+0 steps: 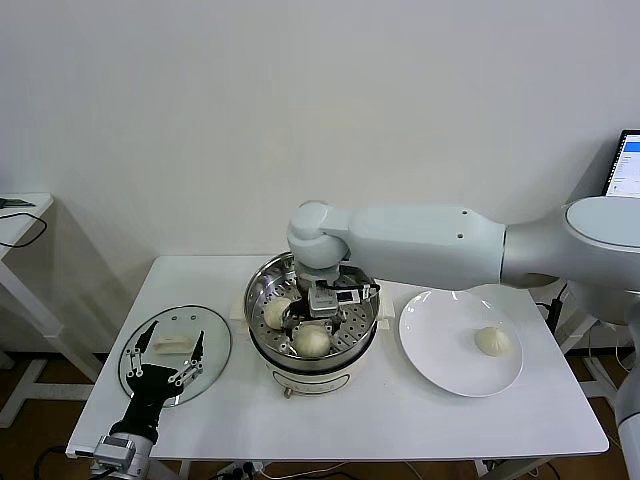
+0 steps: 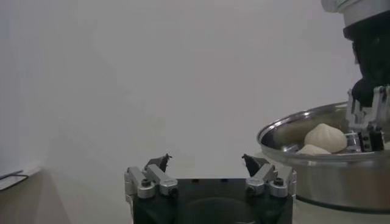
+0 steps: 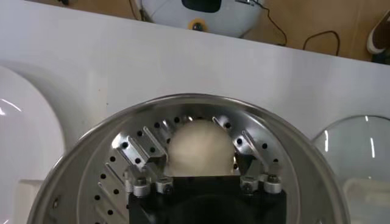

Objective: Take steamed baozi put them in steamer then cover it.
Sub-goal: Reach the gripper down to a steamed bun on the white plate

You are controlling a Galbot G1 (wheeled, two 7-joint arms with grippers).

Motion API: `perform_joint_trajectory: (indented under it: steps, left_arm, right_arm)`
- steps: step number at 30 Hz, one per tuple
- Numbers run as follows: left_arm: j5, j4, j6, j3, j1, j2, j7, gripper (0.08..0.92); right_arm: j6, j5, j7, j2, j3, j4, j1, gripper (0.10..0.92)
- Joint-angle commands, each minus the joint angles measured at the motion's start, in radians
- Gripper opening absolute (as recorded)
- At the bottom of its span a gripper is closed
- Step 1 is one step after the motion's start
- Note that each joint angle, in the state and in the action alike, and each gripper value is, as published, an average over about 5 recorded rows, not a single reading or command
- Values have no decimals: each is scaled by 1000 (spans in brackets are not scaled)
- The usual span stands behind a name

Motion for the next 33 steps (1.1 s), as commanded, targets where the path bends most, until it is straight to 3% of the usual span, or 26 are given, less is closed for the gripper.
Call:
perform_joint_trajectory:
  steps: [1, 6, 13, 18, 33]
  left_arm:
    - [3, -4, 1, 5, 0, -2, -2, 823]
    - [7, -9, -1, 12, 3, -4, -2, 823]
    - [14, -19, -4, 17, 11, -3, -1, 823]
    - [22, -19, -9, 22, 17, -2, -1, 823]
    - [43, -28, -8, 40, 24, -2, 1, 823]
  right_arm:
    - [-10, 32, -16, -91, 53, 2, 88, 822]
    - [-97, 120, -84, -224, 66, 8, 169, 823]
    - [-507, 261, -158, -466, 66, -12, 146, 823]
    - [-660, 267, -165, -586, 87, -51, 49, 823]
    - [-706, -8, -133, -686, 464, -248, -428, 823]
